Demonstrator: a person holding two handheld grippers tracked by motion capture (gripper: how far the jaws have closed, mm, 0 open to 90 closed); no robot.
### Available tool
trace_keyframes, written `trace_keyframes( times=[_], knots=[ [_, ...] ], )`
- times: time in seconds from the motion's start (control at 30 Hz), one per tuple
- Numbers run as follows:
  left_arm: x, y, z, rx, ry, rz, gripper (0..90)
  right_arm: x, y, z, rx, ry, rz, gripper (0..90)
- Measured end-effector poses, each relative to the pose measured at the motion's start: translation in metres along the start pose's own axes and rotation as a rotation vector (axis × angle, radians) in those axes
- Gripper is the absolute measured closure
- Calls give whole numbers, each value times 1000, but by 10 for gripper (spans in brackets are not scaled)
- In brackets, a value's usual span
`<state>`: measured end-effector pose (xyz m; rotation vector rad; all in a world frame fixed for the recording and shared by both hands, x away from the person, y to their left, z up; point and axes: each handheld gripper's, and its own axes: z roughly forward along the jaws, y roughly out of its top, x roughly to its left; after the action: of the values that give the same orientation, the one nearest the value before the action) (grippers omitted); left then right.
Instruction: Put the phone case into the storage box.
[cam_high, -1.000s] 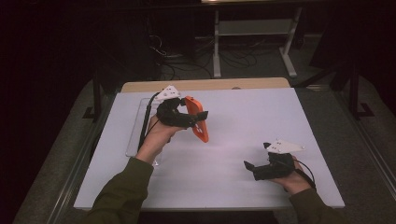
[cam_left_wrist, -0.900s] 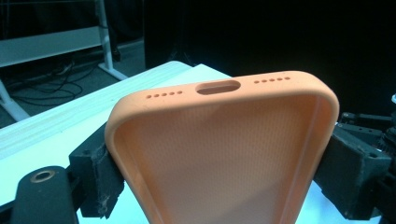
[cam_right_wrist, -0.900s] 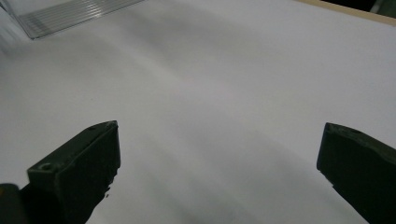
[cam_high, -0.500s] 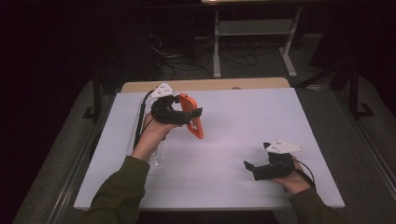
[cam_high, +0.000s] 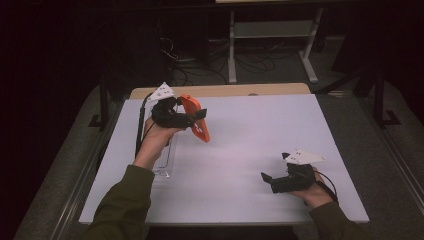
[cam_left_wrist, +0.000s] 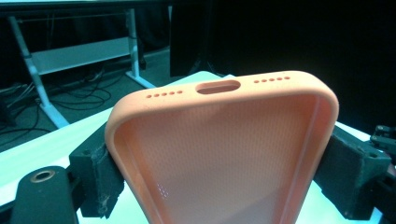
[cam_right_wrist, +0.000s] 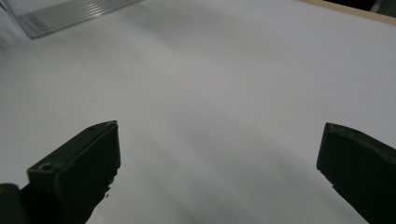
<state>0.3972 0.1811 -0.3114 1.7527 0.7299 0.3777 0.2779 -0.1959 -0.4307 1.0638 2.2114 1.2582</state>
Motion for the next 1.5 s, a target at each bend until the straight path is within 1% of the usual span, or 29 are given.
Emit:
trace_keyframes(
  times=[0.1, 0.47, 0.77, 0.8, 0.87, 1.0, 1.07, 1.13, 1.2, 1.23, 1.33, 1.4, 1.47, 1.5],
  knots=[
    [4, 1, -4, 1, 14, 6, 137, 0, 0, 0, 1, -1, 1, 0],
    [17, 5, -14, -21, 53, -8, 138, 0, 0, 0, 3, 1, 5, 0],
    [27, 10, -21, -30, 88, -7, 137, 0, 0, 0, 0, -1, 4, 0],
    [28, 10, -23, -27, 94, 0, 138, 0, 0, 0, 1, -1, 4, 0],
    [30, 12, -24, -36, 99, -8, 138, 0, 0, 0, 0, -1, 3, 0],
    [37, 14, -28, -43, 121, -7, 138, 0, 0, 0, -2, -2, 2, 0],
    [40, 14, -29, -39, 140, -2, 138, 0, 0, -1, 3, 0, 11, 0],
    [44, 16, -30, -33, 156, 3, 138, 0, 0, 0, -2, -4, 2, 0],
    [47, 17, -31, -36, 170, 0, 138, 0, 0, 0, -1, -4, 2, 0],
    [49, 17, -31, -34, 180, 10, 138, 0, 0, 0, -2, -4, 1, 0],
    [54, 19, -33, -38, 204, 1, 138, 0, 0, -1, 2, -2, 11, 0],
    [57, 19, -33, -35, 218, 6, 138, 0, 0, -1, 3, -5, 8, 0],
    [60, 20, -34, -37, 231, -4, 138, 0, 0, -1, 2, -4, 8, 0],
    [62, 20, -34, -33, 238, -1, 137, 0, 0, -1, 1, -6, 7, 0]
  ],
)
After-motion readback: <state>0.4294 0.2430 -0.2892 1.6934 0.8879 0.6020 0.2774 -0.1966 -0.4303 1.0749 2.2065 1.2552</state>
